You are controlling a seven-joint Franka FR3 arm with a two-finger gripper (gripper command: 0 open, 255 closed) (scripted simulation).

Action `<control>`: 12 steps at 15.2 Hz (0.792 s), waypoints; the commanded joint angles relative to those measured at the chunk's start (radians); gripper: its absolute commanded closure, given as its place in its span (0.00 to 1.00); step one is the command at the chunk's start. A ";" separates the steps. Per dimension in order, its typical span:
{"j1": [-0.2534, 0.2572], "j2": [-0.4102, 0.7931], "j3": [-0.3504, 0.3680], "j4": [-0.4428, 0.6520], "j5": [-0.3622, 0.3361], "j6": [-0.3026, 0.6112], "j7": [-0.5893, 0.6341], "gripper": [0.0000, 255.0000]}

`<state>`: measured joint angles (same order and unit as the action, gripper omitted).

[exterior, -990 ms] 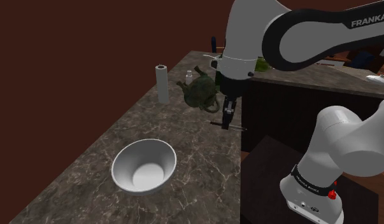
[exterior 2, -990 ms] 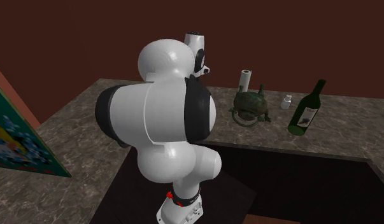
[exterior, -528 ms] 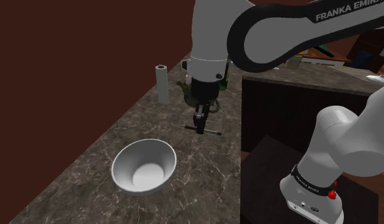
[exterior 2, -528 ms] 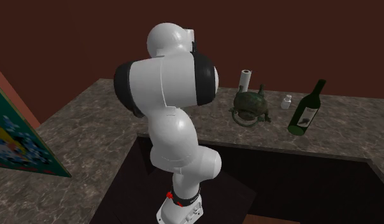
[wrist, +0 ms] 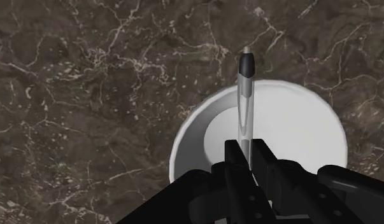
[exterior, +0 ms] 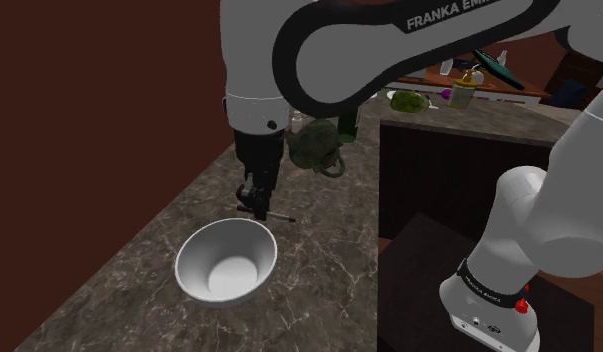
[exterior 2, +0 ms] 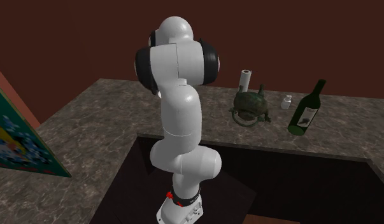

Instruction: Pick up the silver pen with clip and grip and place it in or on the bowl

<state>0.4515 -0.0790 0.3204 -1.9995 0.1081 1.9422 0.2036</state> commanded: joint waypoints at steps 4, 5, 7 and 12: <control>0.039 0.235 0.039 0.281 -0.087 -0.052 0.107 1.00; 0.041 0.237 0.037 0.269 -0.087 -0.039 0.107 1.00; 0.042 0.241 0.036 0.247 -0.088 -0.013 0.106 1.00; 0.043 0.254 0.035 0.196 -0.092 0.051 0.106 1.00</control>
<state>0.4947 0.1753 0.3554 -1.7885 0.0156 1.9782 0.3102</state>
